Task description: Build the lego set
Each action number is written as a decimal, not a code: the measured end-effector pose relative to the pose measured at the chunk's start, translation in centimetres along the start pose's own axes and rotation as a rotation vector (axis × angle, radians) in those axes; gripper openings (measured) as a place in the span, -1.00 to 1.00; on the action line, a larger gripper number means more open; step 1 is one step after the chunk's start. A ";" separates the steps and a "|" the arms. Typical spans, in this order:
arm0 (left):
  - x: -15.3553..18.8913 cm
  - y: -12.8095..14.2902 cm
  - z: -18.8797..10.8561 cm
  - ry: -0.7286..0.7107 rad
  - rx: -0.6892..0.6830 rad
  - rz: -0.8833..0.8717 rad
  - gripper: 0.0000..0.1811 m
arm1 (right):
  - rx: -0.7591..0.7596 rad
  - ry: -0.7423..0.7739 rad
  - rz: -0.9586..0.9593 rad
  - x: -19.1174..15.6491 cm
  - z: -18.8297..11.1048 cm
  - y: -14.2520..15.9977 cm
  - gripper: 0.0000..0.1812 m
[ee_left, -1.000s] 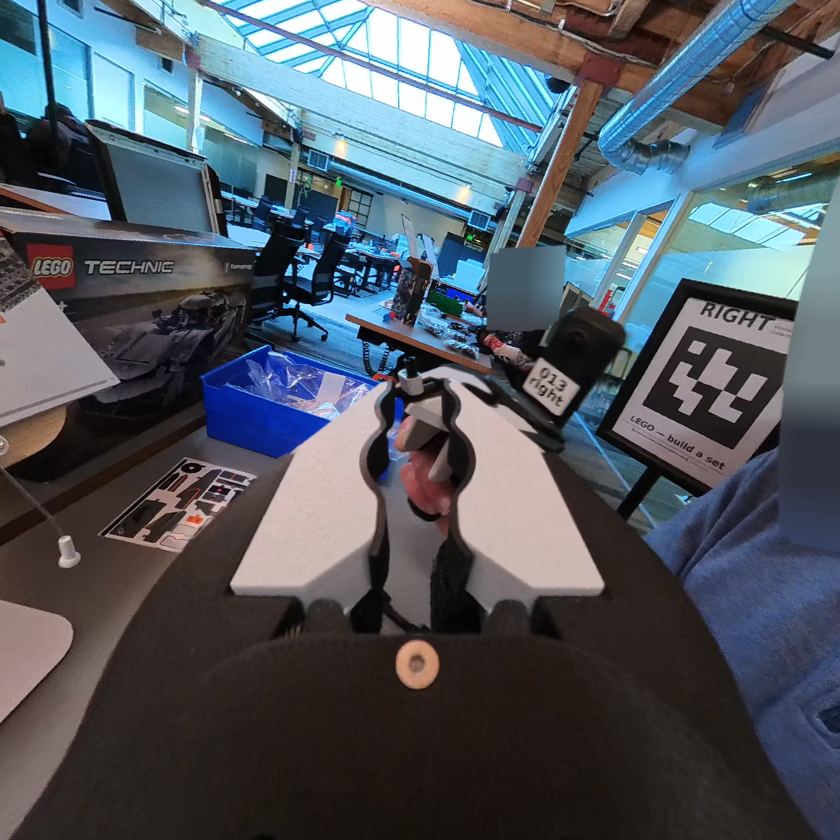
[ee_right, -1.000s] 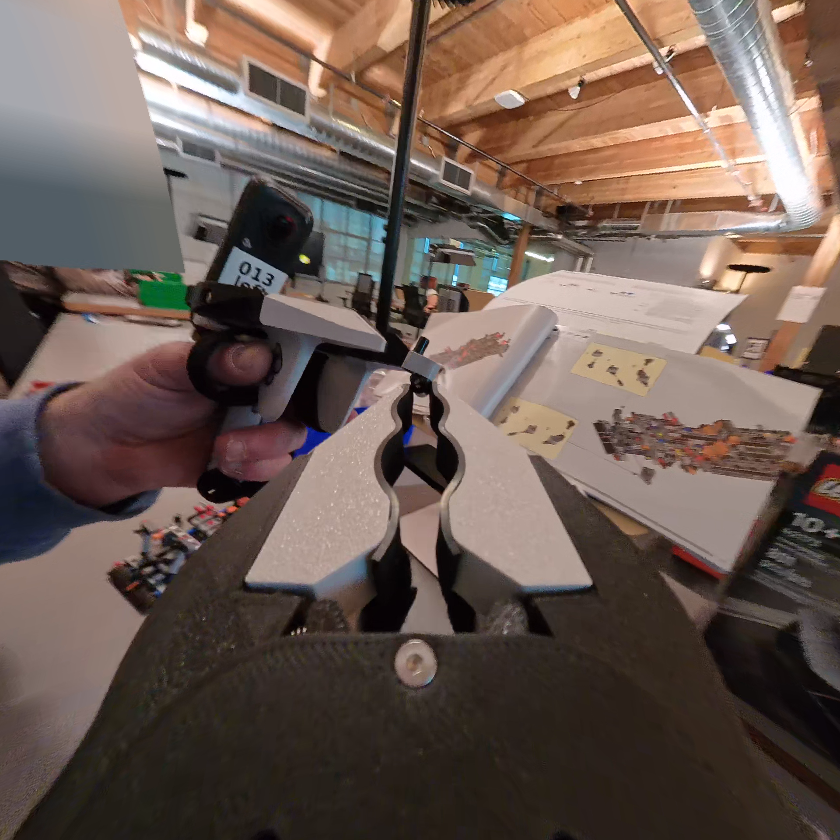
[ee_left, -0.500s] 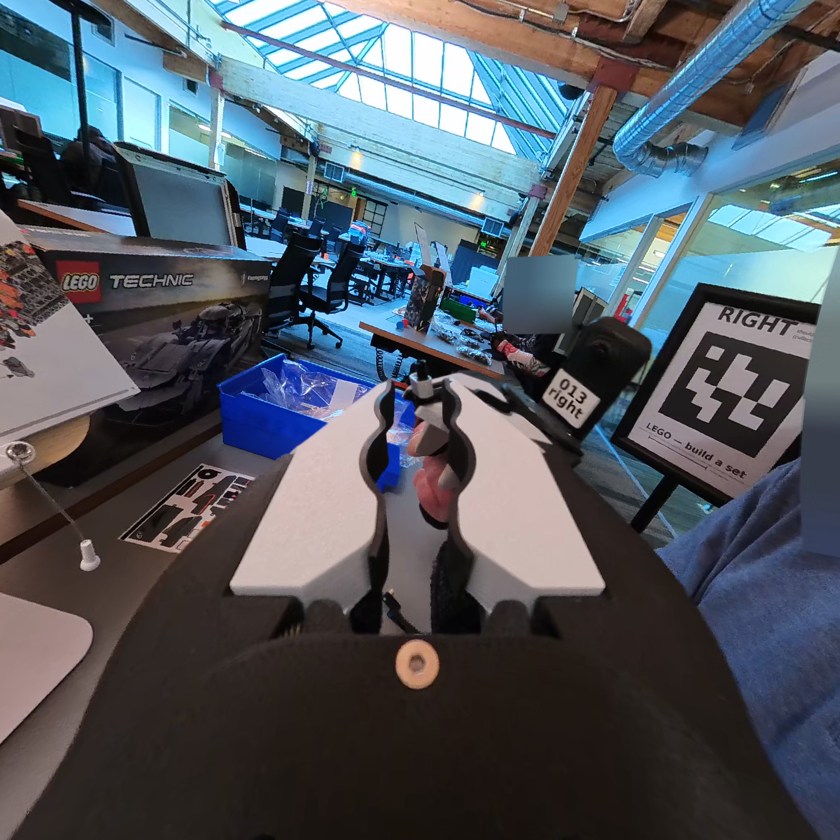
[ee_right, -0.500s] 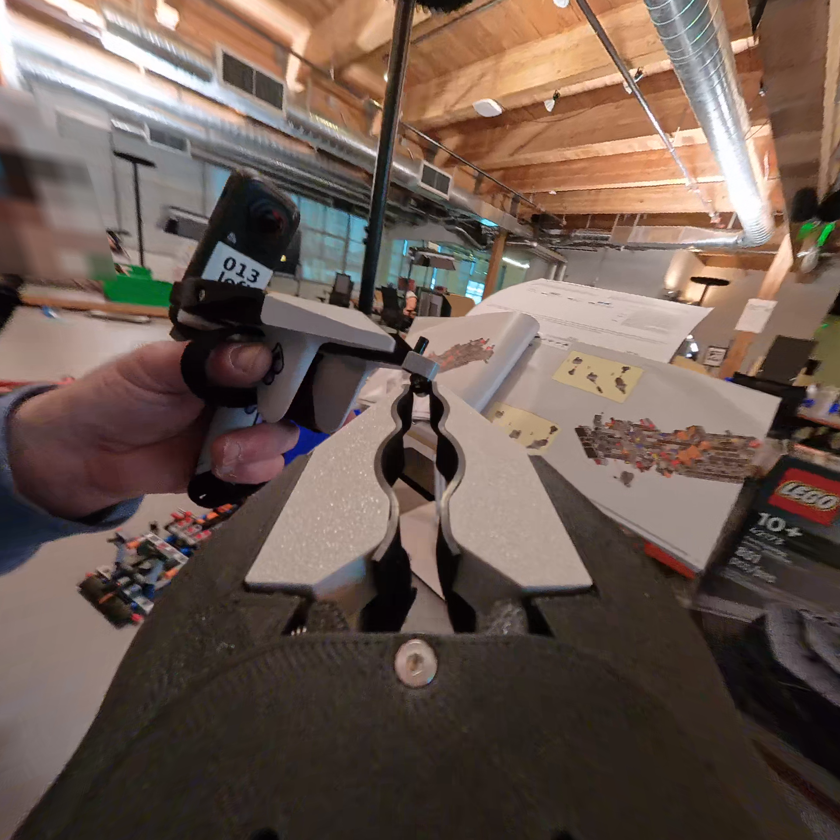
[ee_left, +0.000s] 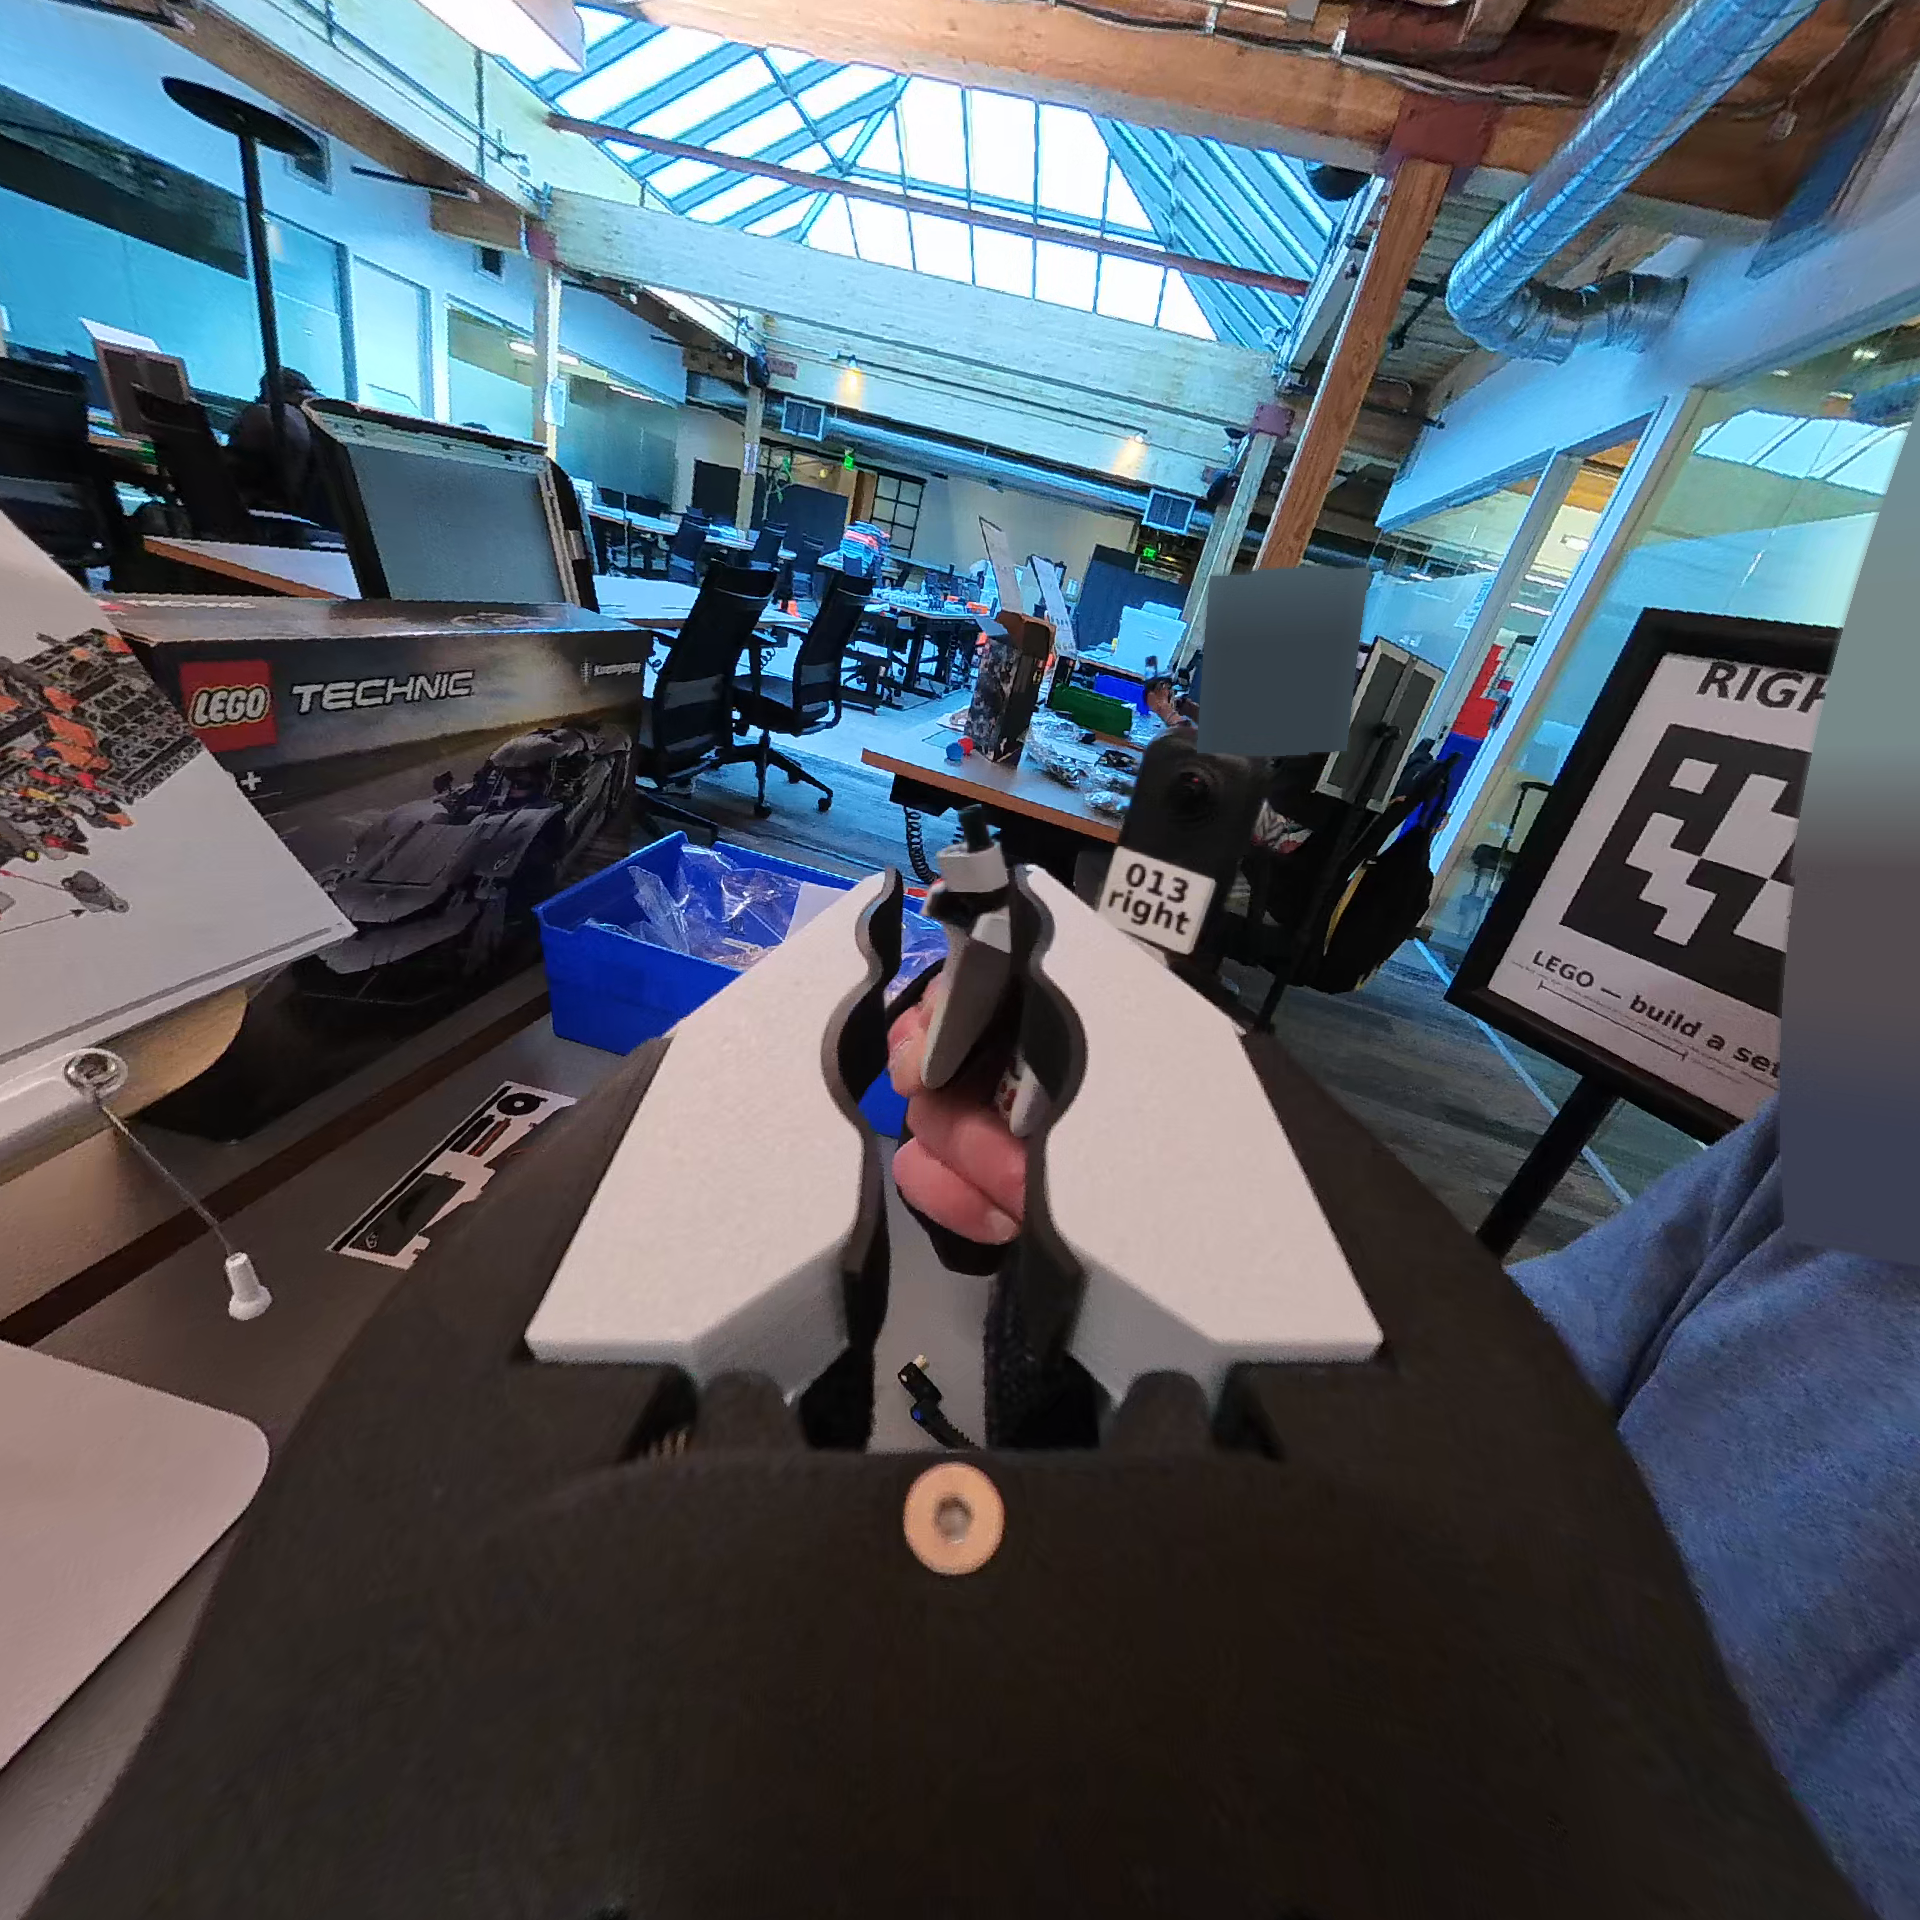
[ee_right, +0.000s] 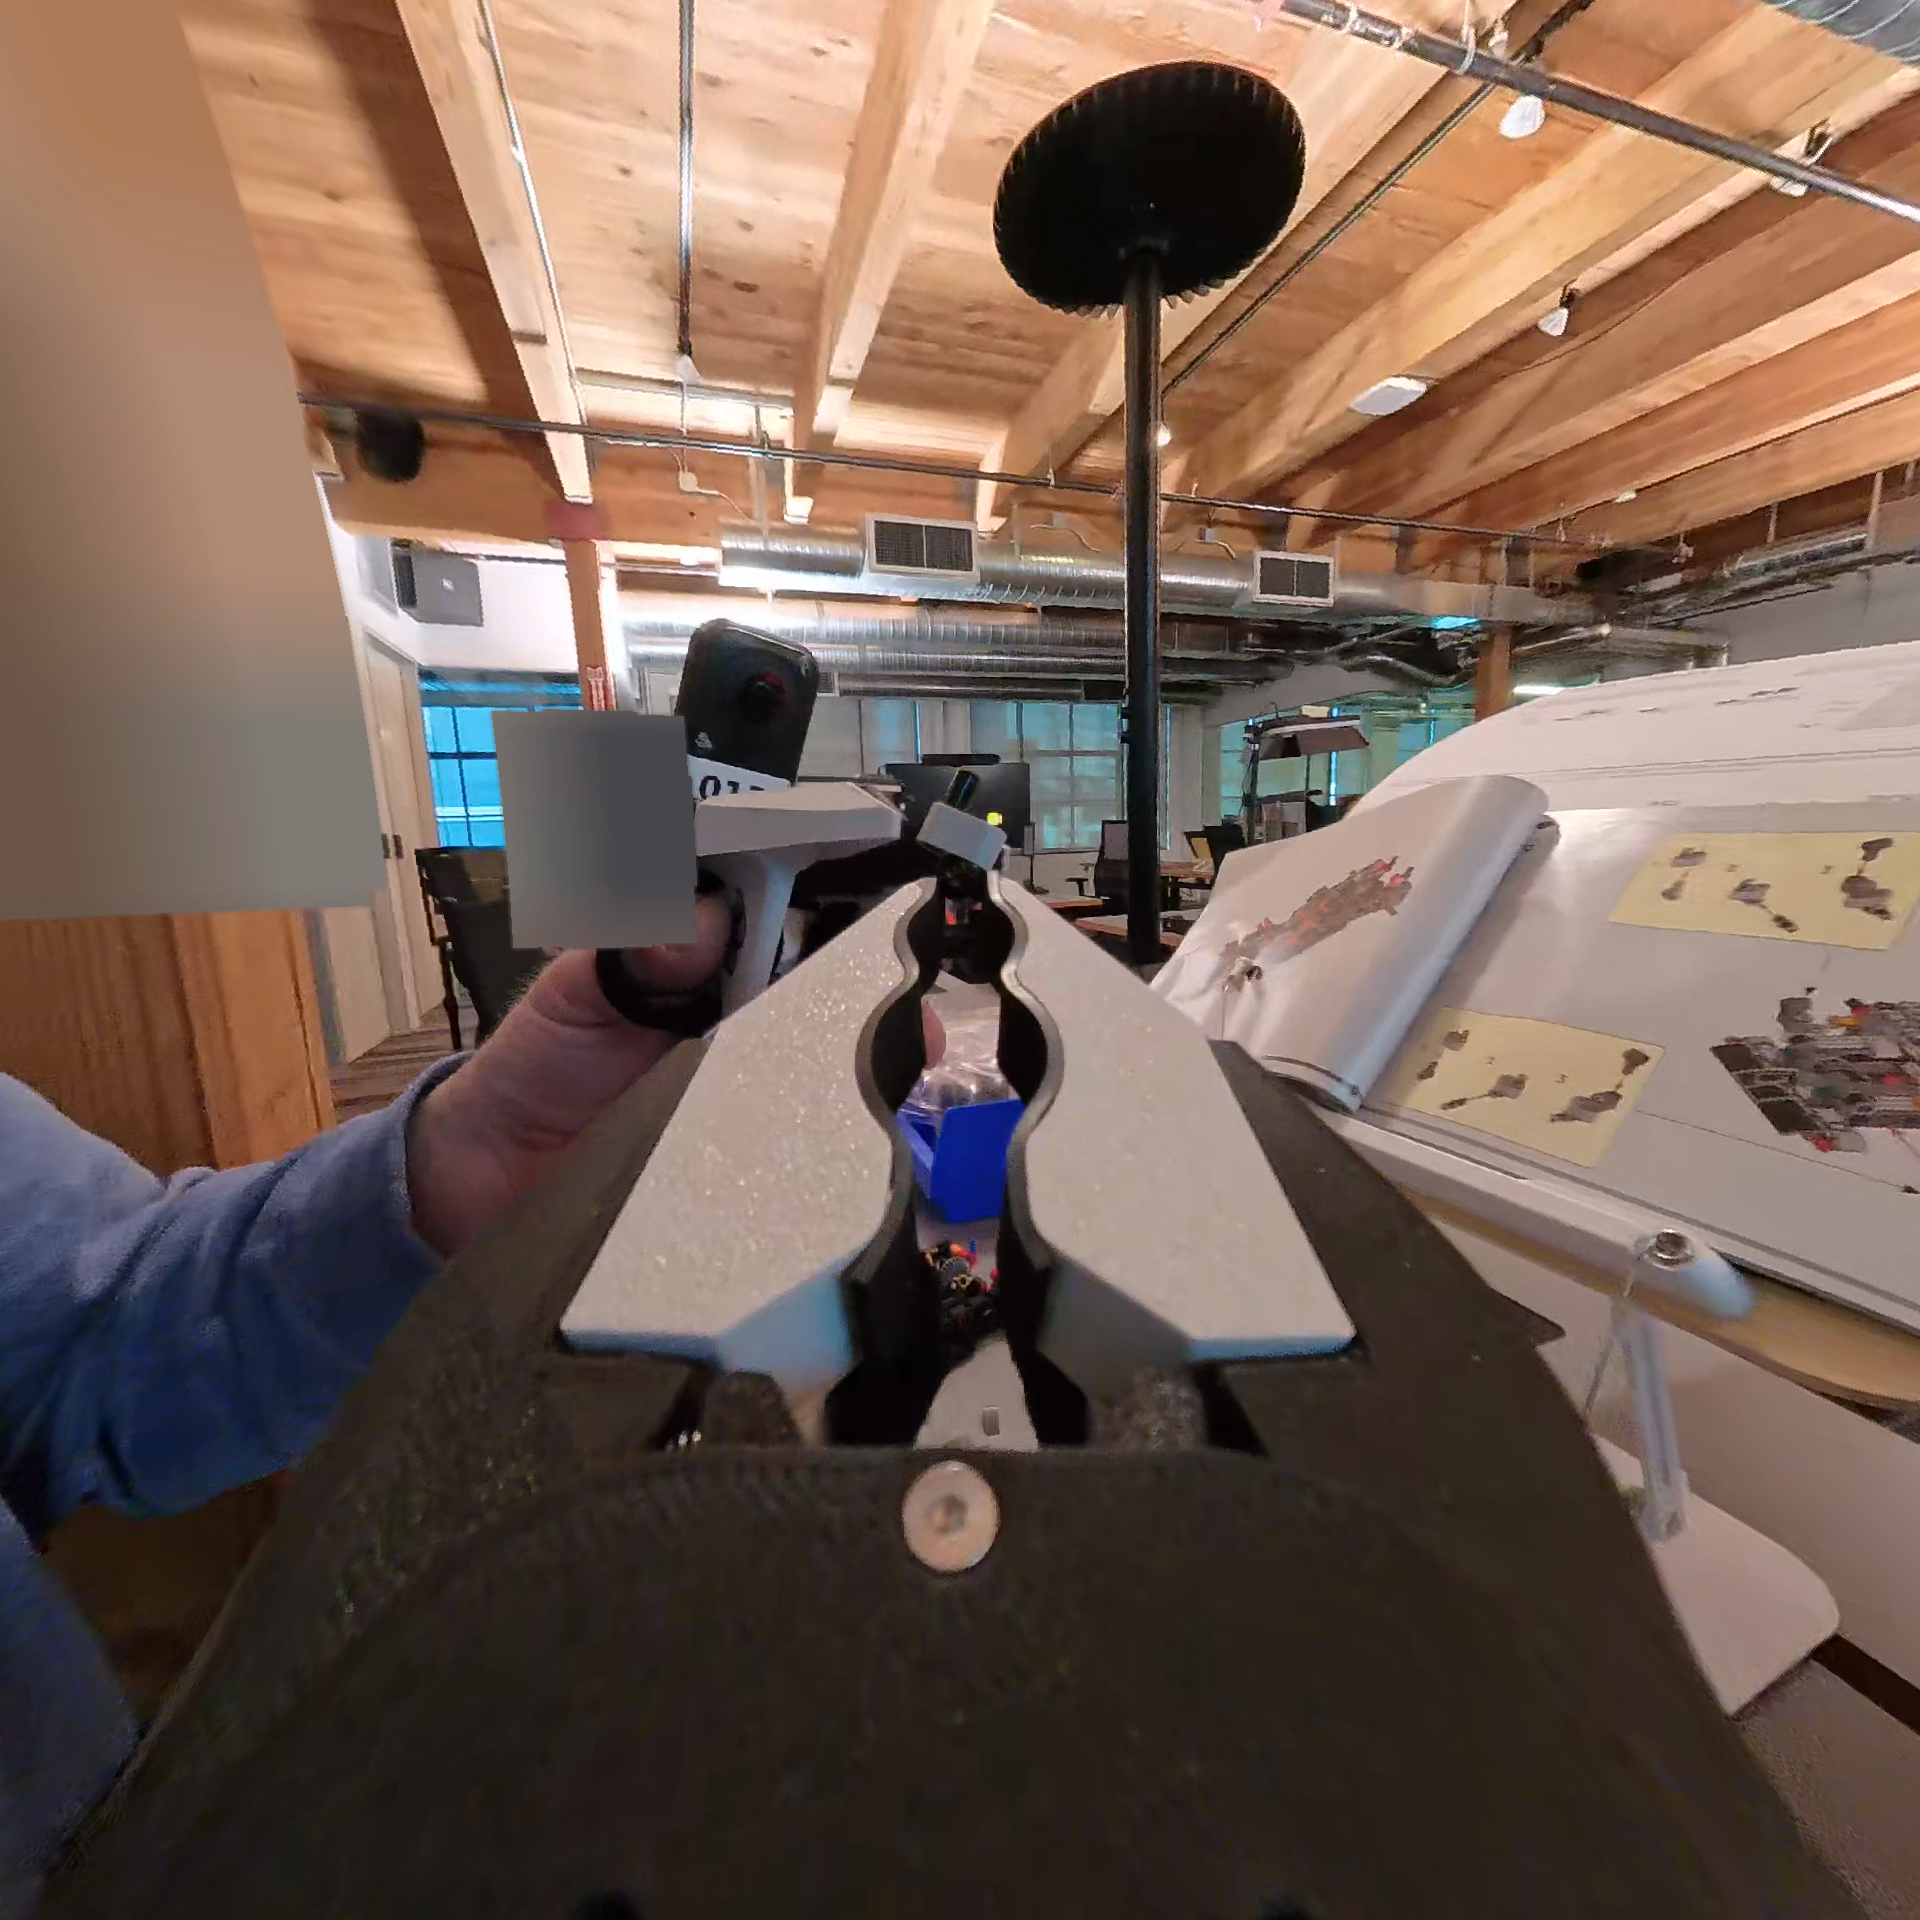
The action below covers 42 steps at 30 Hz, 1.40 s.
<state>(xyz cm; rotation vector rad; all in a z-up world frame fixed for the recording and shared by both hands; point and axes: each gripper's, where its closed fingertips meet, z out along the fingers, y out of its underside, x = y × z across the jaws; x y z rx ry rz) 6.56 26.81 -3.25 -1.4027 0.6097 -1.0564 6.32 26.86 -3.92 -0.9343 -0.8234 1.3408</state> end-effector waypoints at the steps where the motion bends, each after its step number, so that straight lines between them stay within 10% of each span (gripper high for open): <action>1: 0.1 0.0 0.0 0.001 0.000 0.001 -0.81 | -0.002 -0.006 -0.001 0.0 0.0 0.1 -0.96; 42: 0.7 -0.1 -0.8 -0.014 0.008 0.074 -0.87 | -0.024 -0.078 -0.019 -1.3 -0.1 0.8 -0.96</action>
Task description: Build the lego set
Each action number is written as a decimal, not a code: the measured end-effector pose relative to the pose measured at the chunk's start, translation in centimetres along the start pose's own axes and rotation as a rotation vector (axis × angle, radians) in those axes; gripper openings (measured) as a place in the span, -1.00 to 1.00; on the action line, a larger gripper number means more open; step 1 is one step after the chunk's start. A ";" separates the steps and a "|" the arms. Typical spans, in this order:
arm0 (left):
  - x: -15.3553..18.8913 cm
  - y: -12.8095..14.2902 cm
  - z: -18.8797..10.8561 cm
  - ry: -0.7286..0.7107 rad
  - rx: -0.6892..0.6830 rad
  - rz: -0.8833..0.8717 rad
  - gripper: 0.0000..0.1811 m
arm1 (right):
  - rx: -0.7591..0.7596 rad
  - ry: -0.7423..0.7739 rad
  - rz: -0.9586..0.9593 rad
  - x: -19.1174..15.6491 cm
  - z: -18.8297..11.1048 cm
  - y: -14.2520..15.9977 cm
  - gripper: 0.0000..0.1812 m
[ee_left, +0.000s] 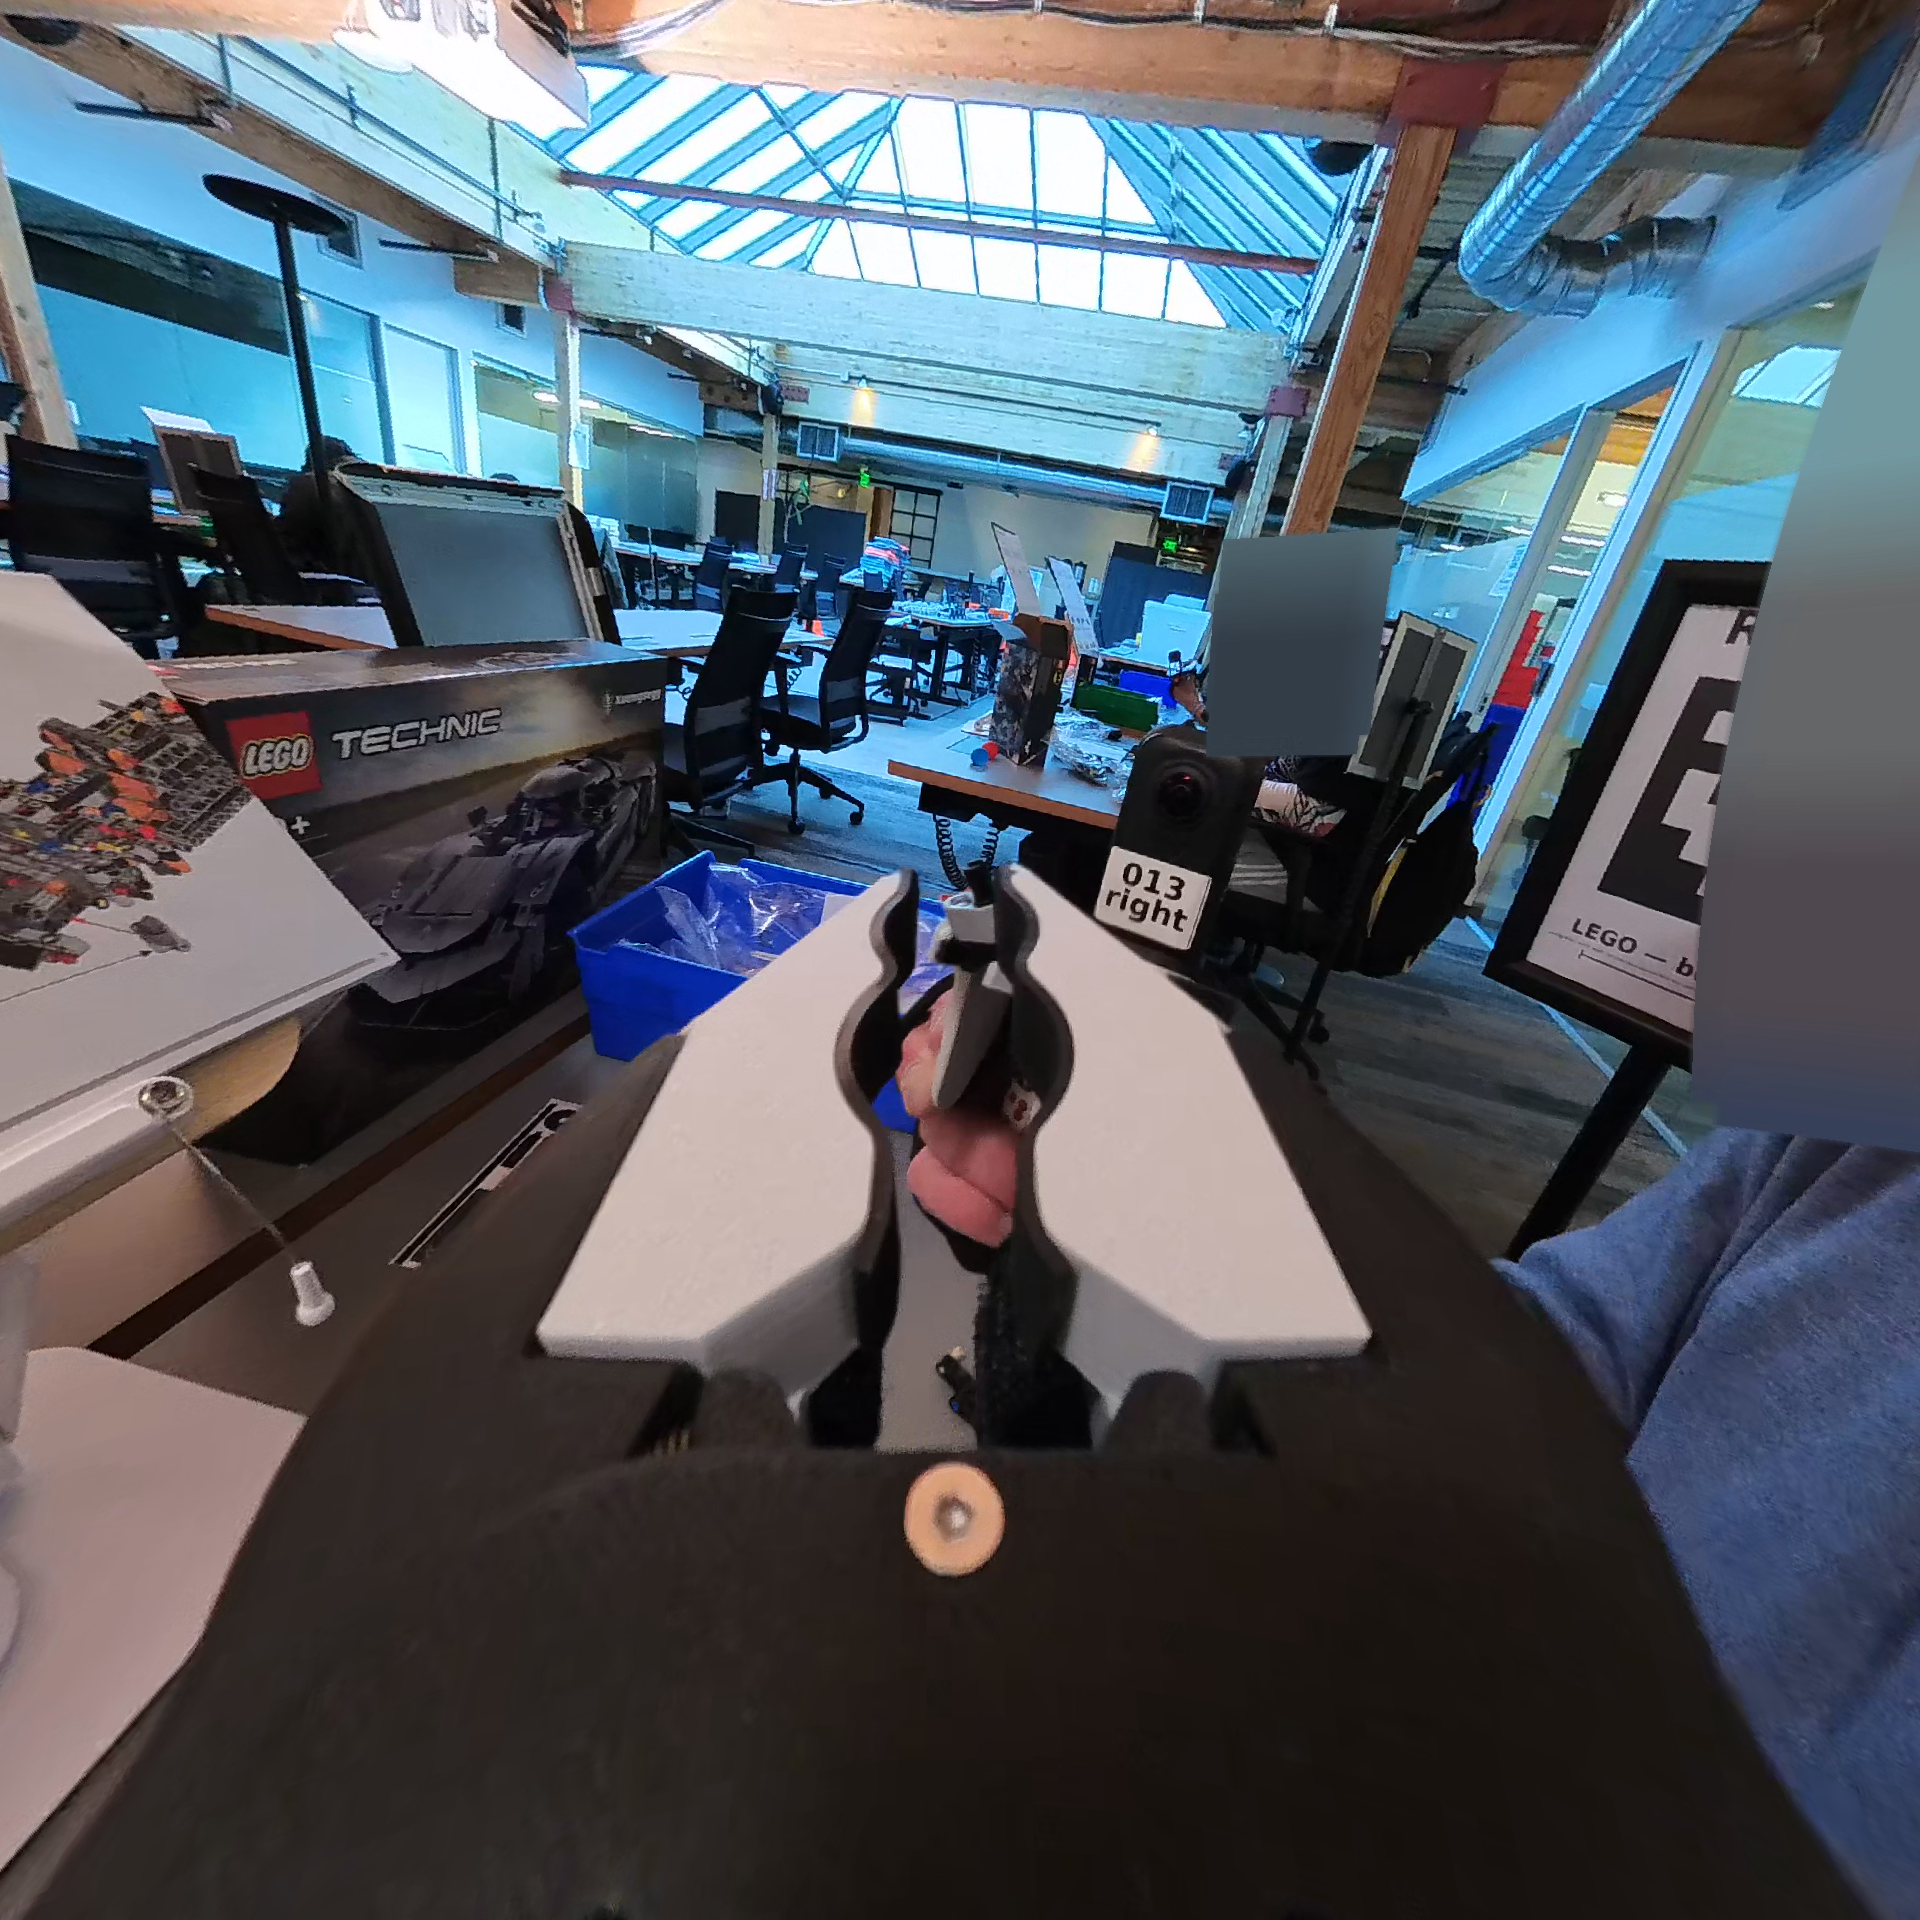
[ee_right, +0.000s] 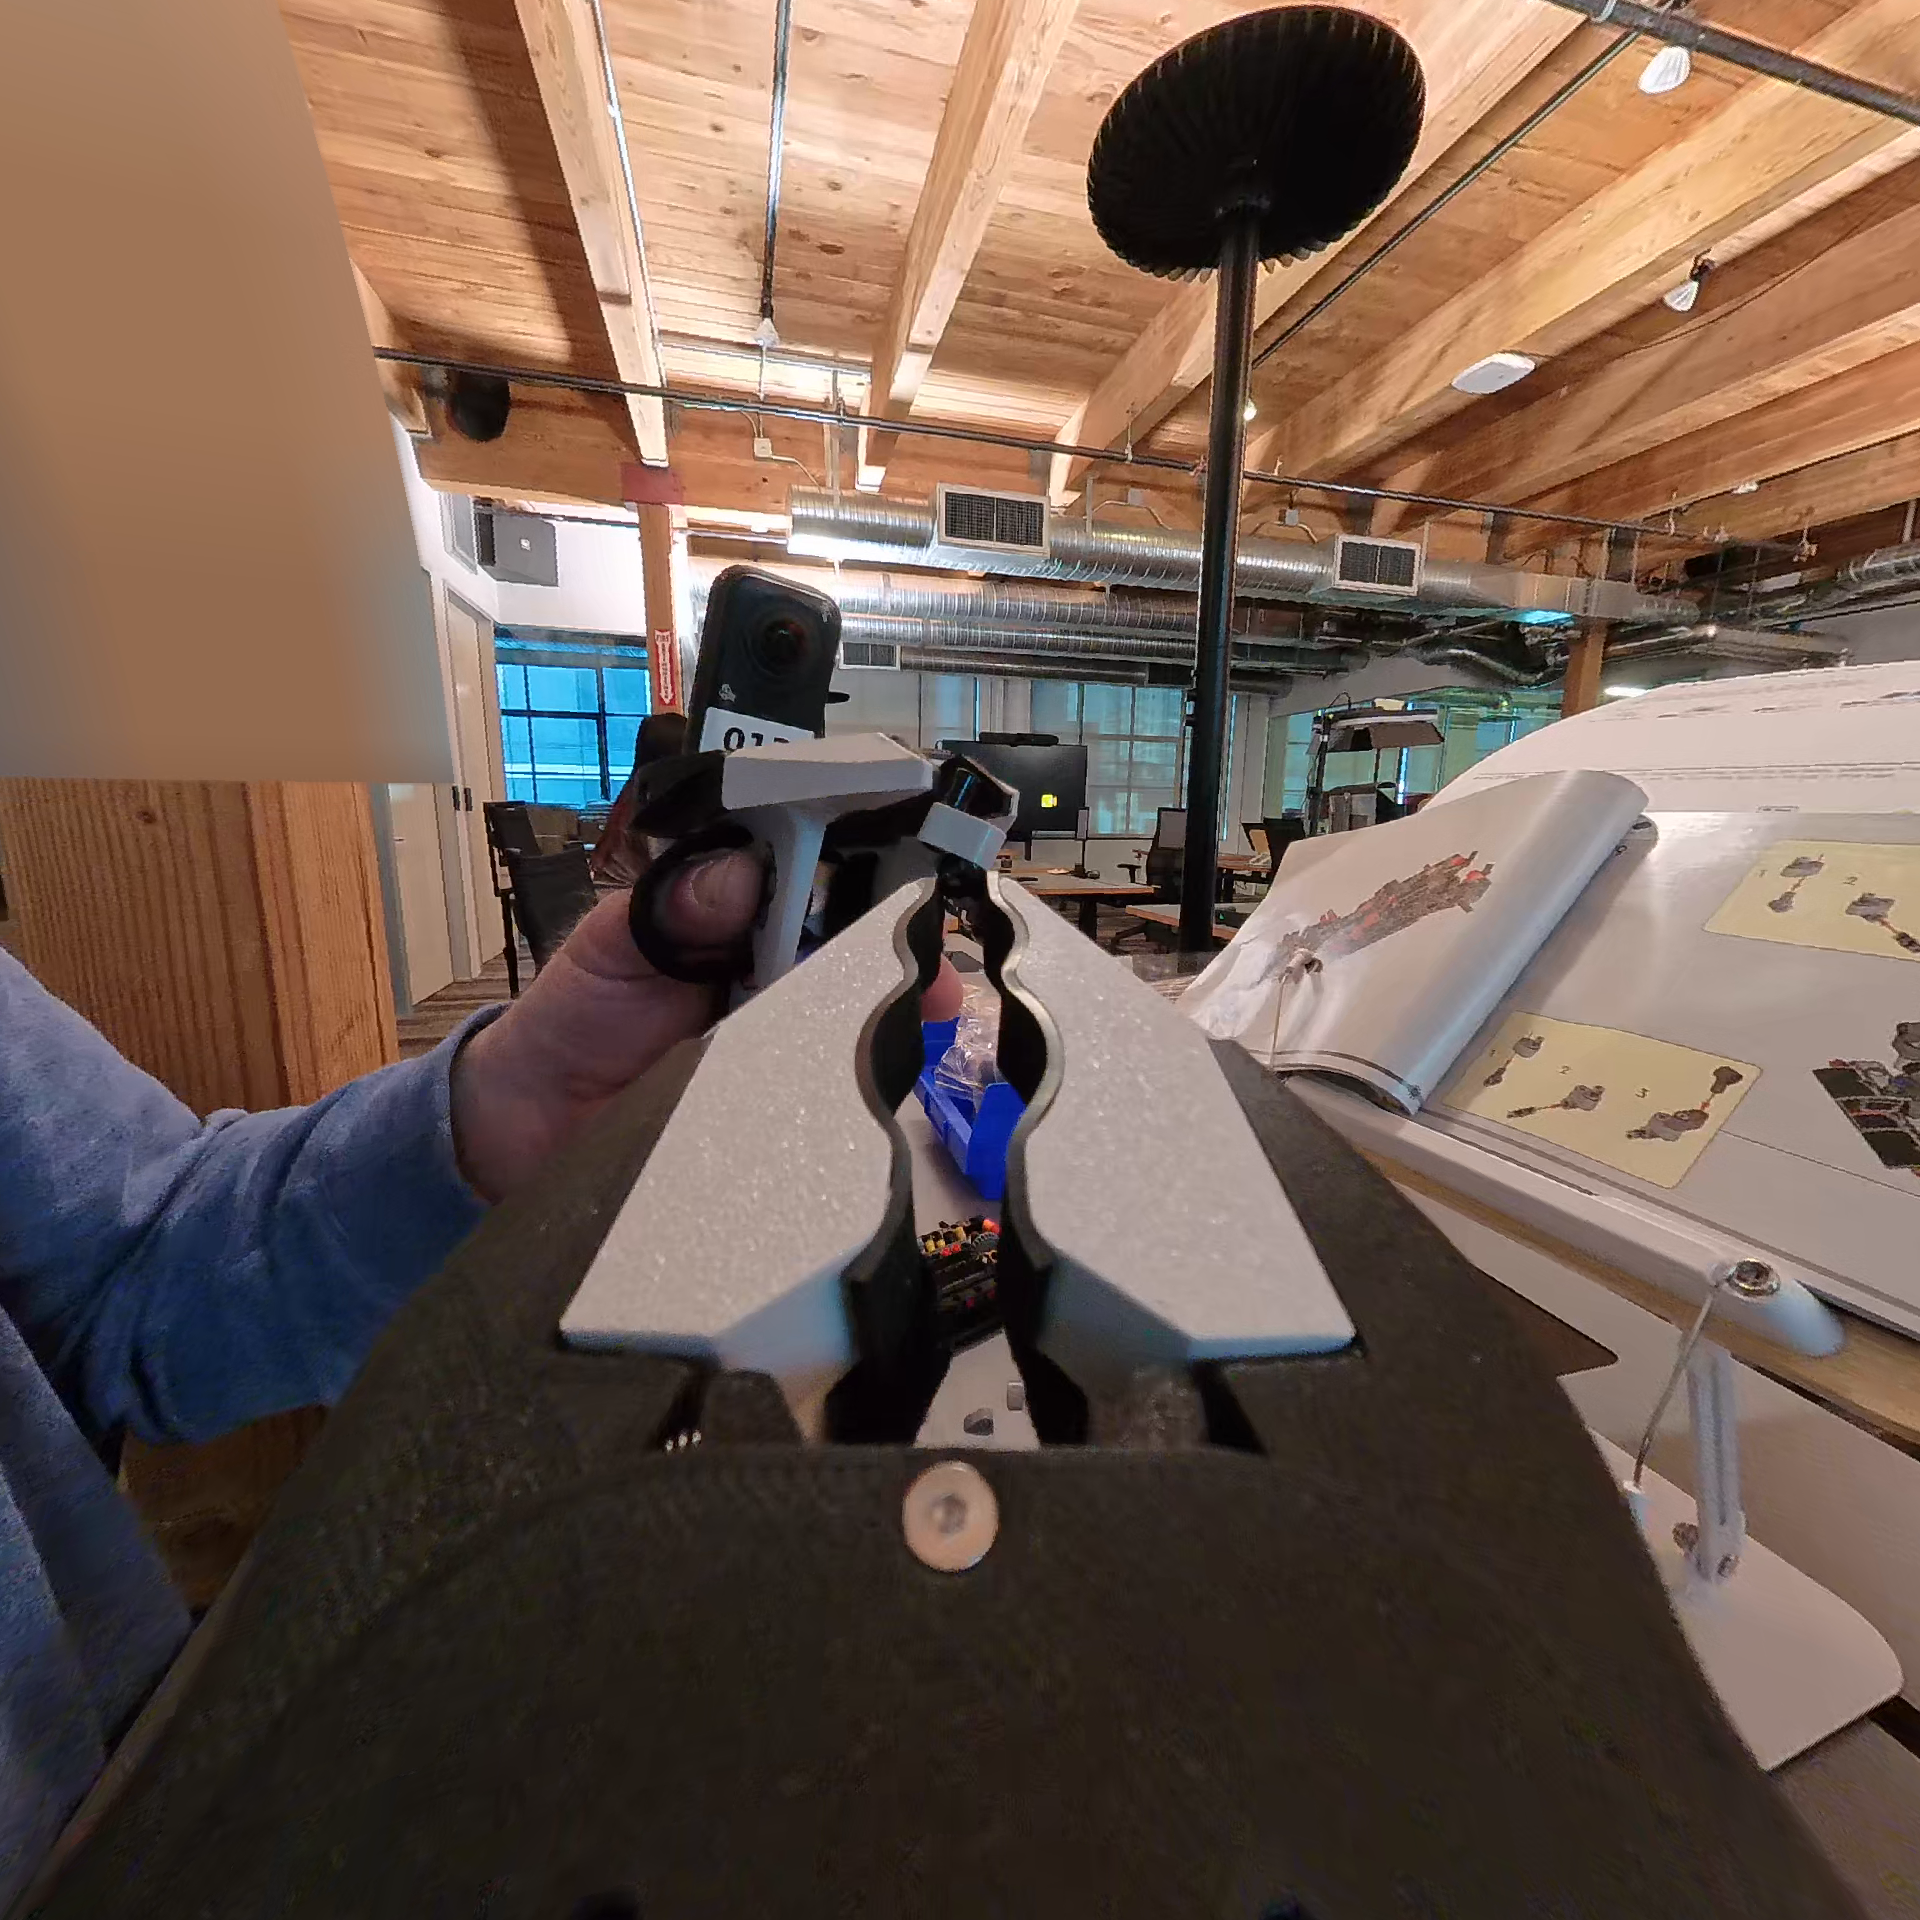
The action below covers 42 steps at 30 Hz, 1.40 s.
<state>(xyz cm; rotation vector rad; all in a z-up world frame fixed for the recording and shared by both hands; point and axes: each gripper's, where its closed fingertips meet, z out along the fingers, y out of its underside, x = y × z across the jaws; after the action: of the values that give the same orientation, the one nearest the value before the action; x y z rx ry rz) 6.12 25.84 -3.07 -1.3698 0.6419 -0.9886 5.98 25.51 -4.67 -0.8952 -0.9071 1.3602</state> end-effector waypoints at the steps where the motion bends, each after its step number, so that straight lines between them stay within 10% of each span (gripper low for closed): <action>1: 0.0 0.0 -0.1 -0.001 -0.006 0.006 -0.86 | 0.002 -0.001 -0.001 0.0 0.0 -0.1 -0.96; 42: 1.3 1.7 0.9 -0.020 -0.078 0.077 -0.89 | -0.030 0.013 -0.092 -0.7 -0.8 0.4 -0.96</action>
<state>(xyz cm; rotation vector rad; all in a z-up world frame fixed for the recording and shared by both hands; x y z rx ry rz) 7.83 25.03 -4.36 -1.4110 0.7194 -0.8954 6.59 24.85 -5.34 -0.8737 -0.9496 1.2636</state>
